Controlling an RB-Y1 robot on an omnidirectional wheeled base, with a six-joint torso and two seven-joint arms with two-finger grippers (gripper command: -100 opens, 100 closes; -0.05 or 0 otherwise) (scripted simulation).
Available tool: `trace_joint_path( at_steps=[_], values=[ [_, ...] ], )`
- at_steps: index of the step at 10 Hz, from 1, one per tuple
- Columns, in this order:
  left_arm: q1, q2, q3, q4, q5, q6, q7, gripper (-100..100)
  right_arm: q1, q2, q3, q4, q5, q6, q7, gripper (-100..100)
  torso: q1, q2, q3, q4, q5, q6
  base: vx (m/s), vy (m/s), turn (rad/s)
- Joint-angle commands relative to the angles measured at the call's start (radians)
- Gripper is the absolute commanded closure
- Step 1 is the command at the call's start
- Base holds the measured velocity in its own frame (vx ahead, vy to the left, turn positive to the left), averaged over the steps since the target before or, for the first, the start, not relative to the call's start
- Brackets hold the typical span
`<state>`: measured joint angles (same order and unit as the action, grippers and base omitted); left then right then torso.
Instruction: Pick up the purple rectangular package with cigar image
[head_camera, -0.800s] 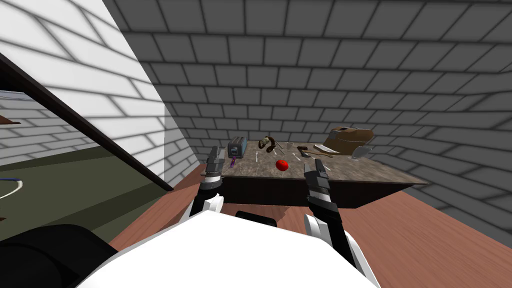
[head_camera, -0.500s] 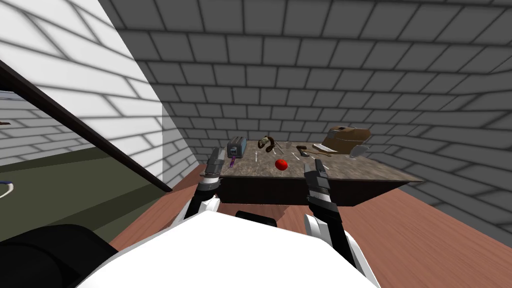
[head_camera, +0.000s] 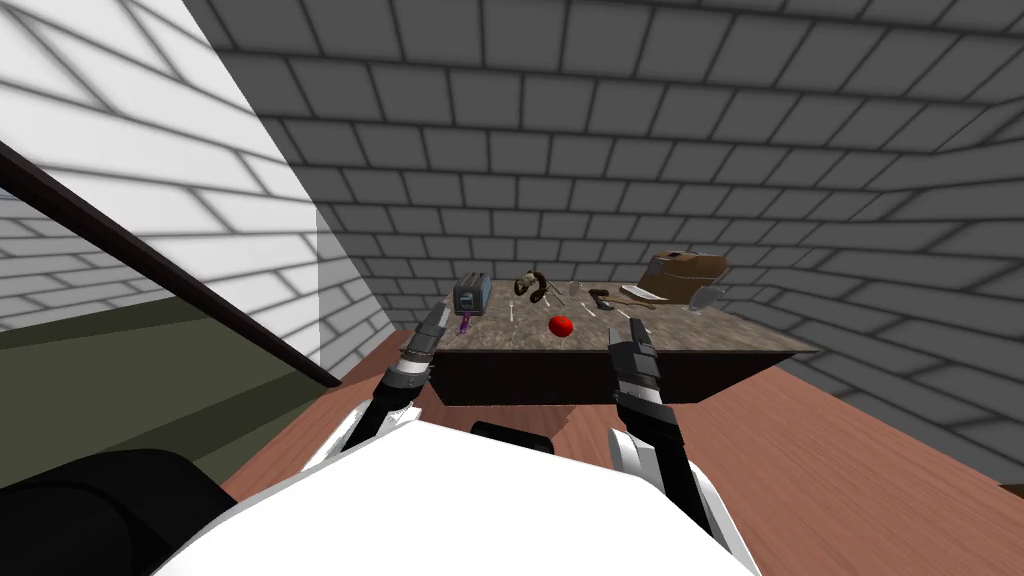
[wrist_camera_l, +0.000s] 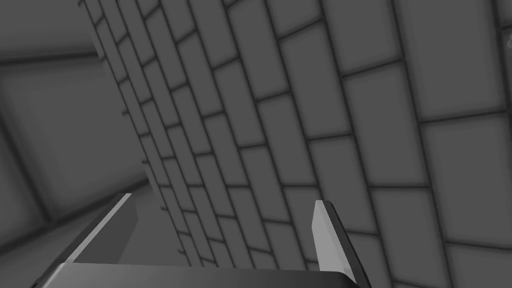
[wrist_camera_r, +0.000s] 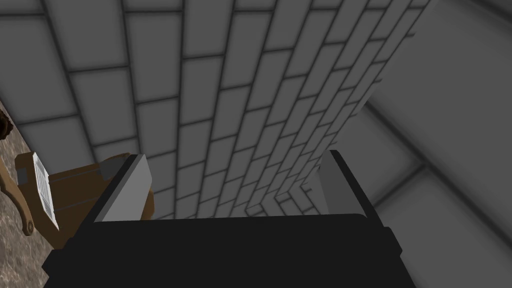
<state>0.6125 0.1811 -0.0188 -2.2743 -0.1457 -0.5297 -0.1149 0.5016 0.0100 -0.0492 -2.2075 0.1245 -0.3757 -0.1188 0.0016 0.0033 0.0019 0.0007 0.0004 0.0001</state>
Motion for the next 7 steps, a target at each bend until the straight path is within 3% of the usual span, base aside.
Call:
trace_joint_path(
  at_steps=[1, 7],
  values=[
    [0.033, 0.041, 0.020, -0.011, -0.025, 0.031, 0.017, -100, 0.000, 0.000, 0.000, 0.000, 0.000, 0.000, 0.000, 0, 0.000, 0.000, 0.000, 0.000, 0.000, 0.000, -0.045, 0.017, -0.060],
    [0.168, 0.157, 0.102, -0.052, -0.122, 0.172, 0.082, -100, 0.000, 0.000, 0.000, 0.000, 0.000, 0.000, 0.000, 0, 0.001, 0.001, 0.000, 0.000, 0.000, 0.000, -0.053, 0.031, -0.079]
  ],
)
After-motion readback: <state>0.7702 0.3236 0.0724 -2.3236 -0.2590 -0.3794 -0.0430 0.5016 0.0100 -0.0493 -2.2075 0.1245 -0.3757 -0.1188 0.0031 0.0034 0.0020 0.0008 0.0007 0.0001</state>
